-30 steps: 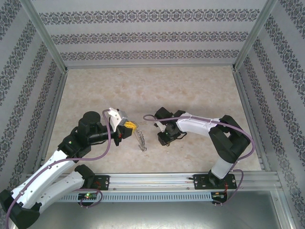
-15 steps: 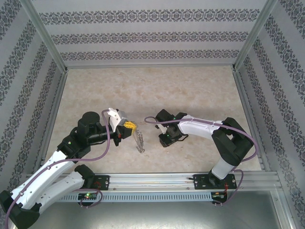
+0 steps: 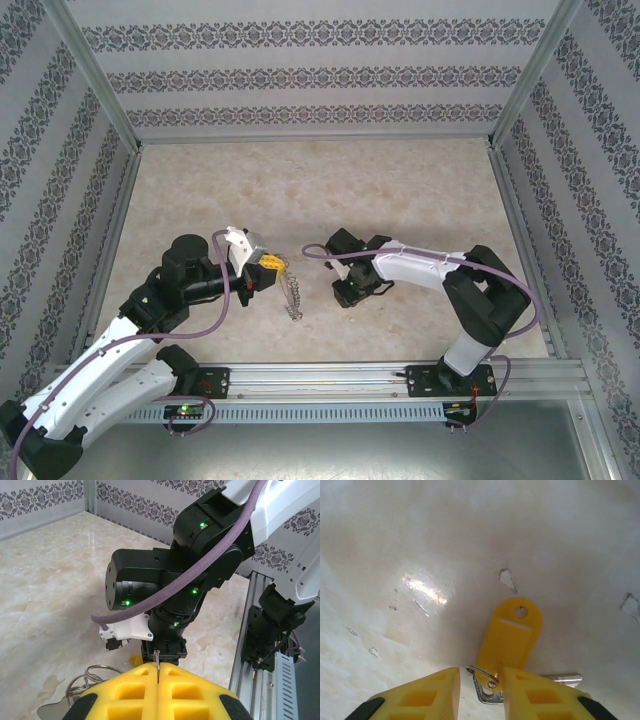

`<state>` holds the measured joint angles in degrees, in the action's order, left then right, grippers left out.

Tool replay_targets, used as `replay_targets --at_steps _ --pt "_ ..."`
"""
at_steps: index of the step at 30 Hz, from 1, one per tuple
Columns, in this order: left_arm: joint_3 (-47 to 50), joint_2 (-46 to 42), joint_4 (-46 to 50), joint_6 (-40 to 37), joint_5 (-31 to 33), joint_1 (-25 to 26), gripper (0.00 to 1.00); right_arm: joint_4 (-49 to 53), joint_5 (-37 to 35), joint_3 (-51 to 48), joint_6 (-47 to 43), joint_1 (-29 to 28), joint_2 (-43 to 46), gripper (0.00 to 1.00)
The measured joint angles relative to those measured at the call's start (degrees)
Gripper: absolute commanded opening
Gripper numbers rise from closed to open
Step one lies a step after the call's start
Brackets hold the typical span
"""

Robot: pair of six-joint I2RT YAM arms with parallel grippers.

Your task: Put the keys on the keyring

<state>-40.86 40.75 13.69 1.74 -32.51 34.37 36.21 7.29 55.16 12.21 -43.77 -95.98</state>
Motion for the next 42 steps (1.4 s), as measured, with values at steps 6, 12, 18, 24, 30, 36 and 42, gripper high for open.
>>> replay_targets --at_steps 6,12,18,24,30,36,42 --pt "0.0 0.0 0.0 0.0 0.0 0.0 0.00 0.3 -1.2 0.5 0.0 -0.7 -0.6 0.21" --pt "0.0 0.0 0.0 0.0 0.0 0.0 0.00 0.3 -1.7 0.5 0.1 -1.1 -0.6 0.18" --pt "0.0 0.0 0.0 0.0 0.0 0.0 0.00 0.3 -1.7 0.5 0.1 -1.1 -0.6 0.13" --pt "0.0 0.0 0.0 0.0 0.0 0.0 0.00 0.5 -1.7 0.5 0.1 -1.1 0.9 0.06" --pt "0.0 0.0 0.0 0.0 0.2 0.0 0.00 -0.2 -1.4 0.3 -0.5 -1.1 4.2 0.00" --pt "0.0 0.0 0.0 0.0 0.9 0.0 0.00 -0.6 -1.2 -0.3 -0.7 -1.1 6.2 0.00" --pt "0.0 0.0 0.1 -0.2 1.5 0.0 0.00 -1.1 -1.7 -0.3 -0.6 -1.1 4.8 0.00"
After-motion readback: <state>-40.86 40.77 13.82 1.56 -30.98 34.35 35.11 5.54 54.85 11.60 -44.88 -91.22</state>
